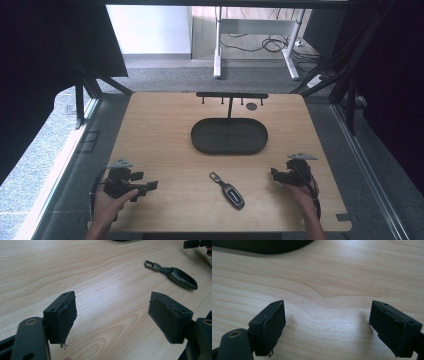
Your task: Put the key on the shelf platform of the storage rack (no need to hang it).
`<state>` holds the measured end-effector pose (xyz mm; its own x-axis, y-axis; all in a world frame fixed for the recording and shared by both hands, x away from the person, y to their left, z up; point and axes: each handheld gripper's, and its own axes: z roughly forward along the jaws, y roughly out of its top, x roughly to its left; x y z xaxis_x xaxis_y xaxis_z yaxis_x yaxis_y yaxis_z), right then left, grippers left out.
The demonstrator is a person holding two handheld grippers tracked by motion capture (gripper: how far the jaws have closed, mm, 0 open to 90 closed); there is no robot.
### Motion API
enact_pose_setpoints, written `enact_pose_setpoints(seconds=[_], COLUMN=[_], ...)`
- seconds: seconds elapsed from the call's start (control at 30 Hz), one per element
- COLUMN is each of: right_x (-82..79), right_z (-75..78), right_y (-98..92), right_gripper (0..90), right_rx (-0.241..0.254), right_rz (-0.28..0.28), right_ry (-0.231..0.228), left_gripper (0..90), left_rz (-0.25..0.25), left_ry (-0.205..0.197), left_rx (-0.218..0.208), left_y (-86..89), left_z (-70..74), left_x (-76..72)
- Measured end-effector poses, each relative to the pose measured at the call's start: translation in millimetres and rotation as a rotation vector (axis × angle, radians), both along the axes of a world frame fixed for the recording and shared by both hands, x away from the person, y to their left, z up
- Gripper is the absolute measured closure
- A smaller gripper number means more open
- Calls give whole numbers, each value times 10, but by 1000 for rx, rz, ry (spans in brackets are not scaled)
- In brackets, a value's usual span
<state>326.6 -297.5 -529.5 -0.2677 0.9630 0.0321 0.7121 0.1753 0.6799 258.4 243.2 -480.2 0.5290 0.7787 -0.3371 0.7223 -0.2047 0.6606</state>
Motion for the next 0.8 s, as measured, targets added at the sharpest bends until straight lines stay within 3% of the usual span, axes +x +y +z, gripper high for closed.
enact_pose_setpoints(seconds=[0.27,0.37,0.5,0.67,0.7,0.73,0.8], right_x=[-134,-179,-175,-152,-148,-136,-135], right_z=[187,260,325,386,404,460,508], right_y=[105,186,240,337,349,376,412], right_gripper=[197,235,273,302,299,297,295], right_rx=[0,-67,-36,-43,-26,31,39], right_rz=[96,134,164,218,229,257,276], right_ry=[-53,-77,-53,-29,-17,12,23], left_gripper=[228,226,226,227,227,227,227], left_rz=[6,-6,5,-1,-4,-6,-4], left_ry=[-5,2,5,7,7,6,5], left_rx=[0,2,-7,-8,-9,-9,-7], left_y=[29,18,43,8,2,0,-1], left_z=[23,24,29,13,13,14,13], left_x=[-27,-24,-18,-14,-14,-15,-16])
